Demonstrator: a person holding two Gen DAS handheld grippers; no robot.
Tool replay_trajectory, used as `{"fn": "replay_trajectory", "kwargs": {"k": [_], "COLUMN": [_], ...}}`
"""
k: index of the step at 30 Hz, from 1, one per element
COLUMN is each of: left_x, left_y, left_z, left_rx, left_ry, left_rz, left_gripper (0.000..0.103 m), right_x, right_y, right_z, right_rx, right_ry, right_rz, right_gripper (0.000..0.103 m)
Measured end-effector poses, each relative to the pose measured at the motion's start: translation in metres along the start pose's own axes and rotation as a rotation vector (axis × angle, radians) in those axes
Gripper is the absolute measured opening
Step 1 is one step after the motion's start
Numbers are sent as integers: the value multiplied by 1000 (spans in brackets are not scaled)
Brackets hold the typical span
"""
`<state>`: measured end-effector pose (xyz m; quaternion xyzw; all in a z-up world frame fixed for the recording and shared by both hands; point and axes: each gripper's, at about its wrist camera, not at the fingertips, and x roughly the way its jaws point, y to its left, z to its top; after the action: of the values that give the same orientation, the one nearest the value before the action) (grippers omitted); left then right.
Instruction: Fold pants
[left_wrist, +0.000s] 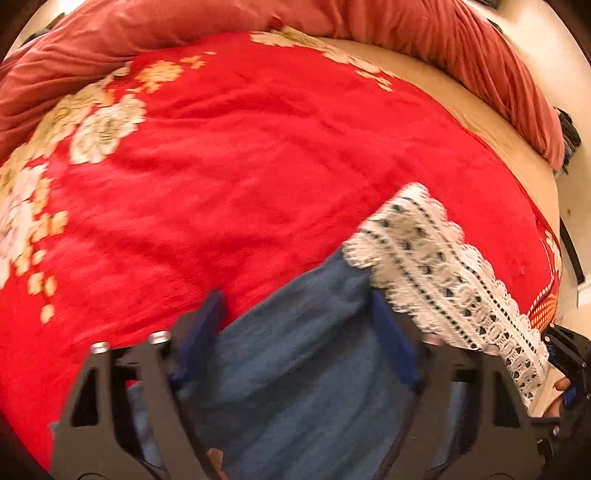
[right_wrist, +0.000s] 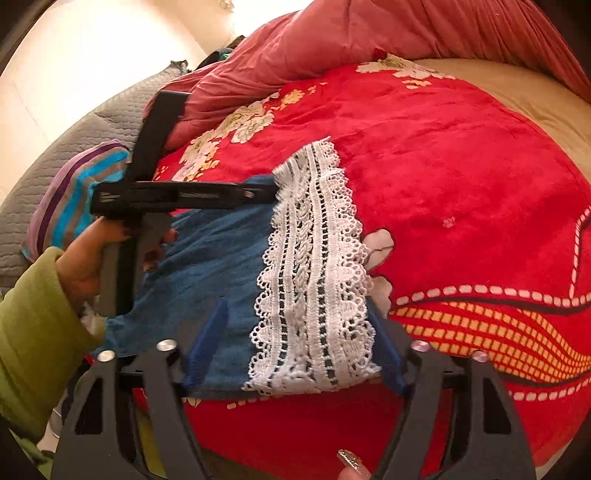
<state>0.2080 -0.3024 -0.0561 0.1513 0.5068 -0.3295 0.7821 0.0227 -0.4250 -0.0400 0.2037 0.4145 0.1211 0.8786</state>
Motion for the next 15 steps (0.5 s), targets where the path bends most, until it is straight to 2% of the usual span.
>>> {"fn": "replay_trajectory", "kwargs": {"k": [2,4,6,9,15], "left_x": [1,-2,-3,-5,-37], "left_y": [-6,-12,-22,-29,0], "left_z": [1,0,-2,-4,-12], "left_rx": [22,35,65,83,-42], "left_ry": [-2,-13,-17,-29,-126], "left_rz": [4,-32,-15,24,-107], "left_gripper": [51,21,9,5,3], "right_x": [1,4,6,6,-3], "right_y": [-2,-3,-1,6,38], "right_z": [1,1,2,6,15], "right_rx": [4,2,-10,-17,-98], "right_ry": [-4,3,10,8,-21], "right_rz": [10,31,44,68,98], "right_gripper": [55,38,34,30,30]}}
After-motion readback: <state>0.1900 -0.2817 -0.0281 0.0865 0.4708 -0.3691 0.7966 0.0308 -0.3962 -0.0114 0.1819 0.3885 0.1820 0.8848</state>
